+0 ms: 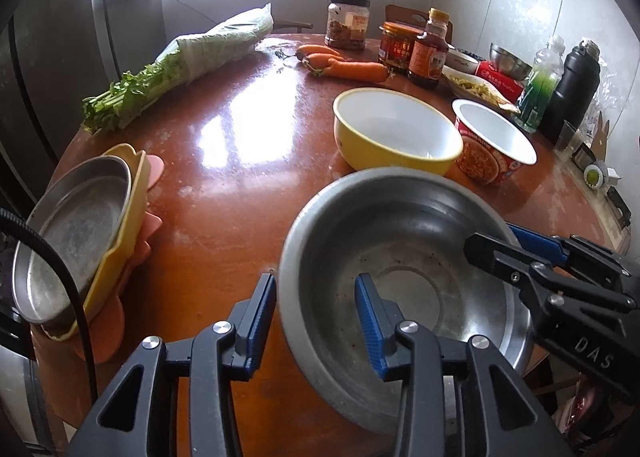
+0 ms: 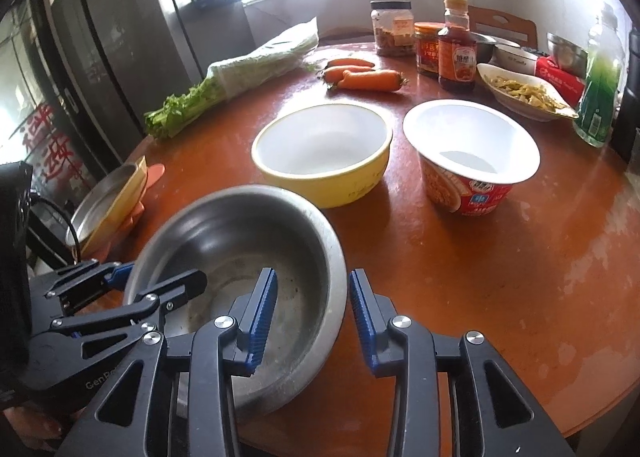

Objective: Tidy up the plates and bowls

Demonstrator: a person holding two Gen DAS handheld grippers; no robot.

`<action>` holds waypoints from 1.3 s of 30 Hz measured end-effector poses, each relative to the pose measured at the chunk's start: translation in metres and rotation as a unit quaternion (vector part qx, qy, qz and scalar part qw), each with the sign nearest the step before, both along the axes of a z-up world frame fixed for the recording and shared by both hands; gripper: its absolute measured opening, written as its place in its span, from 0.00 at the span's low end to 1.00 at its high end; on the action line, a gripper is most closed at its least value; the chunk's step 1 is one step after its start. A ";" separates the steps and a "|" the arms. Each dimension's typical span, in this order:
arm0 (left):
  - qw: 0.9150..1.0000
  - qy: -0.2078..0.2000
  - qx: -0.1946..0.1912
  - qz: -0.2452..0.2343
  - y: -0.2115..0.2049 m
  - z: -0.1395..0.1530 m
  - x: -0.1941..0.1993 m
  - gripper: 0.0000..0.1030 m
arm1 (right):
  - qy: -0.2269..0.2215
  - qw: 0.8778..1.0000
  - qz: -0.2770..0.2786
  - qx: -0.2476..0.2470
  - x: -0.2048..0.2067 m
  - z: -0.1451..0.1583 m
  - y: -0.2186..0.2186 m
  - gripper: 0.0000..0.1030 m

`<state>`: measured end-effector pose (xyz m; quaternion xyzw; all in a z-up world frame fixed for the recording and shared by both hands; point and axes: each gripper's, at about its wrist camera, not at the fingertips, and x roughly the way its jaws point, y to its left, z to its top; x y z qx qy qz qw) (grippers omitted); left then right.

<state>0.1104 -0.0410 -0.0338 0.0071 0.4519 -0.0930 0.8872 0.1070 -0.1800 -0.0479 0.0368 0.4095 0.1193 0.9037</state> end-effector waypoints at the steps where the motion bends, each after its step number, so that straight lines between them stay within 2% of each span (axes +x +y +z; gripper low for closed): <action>1: 1.000 -0.002 0.000 0.001 0.001 0.002 0.000 0.42 | -0.001 1.000 -0.001 0.002 0.001 0.002 0.000 0.38; 6: 1.000 -0.010 0.001 0.004 0.004 0.009 0.000 0.46 | -0.007 1.000 -0.008 0.010 0.002 0.009 -0.001 0.45; 13: 1.000 -0.028 -0.003 0.004 0.007 0.028 0.000 0.50 | -0.018 0.999 -0.014 0.023 0.001 0.022 -0.001 0.48; 21: 0.999 -0.051 0.007 0.001 -0.001 0.053 0.026 0.53 | -0.024 0.997 -0.047 0.054 0.010 0.032 -0.011 0.58; 28: 0.999 -0.040 0.001 -0.011 -0.012 0.055 0.075 0.54 | -0.018 0.994 -0.073 0.075 0.036 0.030 -0.019 0.58; 32: 1.000 -0.009 -0.006 -0.022 -0.020 0.043 0.107 0.54 | -0.009 0.995 -0.076 0.069 0.051 0.024 -0.018 0.57; 35: 1.000 0.001 -0.004 -0.026 -0.027 0.036 0.120 0.53 | -0.004 0.995 -0.076 0.066 0.060 0.018 -0.016 0.47; 39: 0.999 0.008 -0.003 -0.031 -0.034 0.029 0.132 0.51 | 0.001 0.995 -0.076 0.060 0.070 0.012 -0.017 0.42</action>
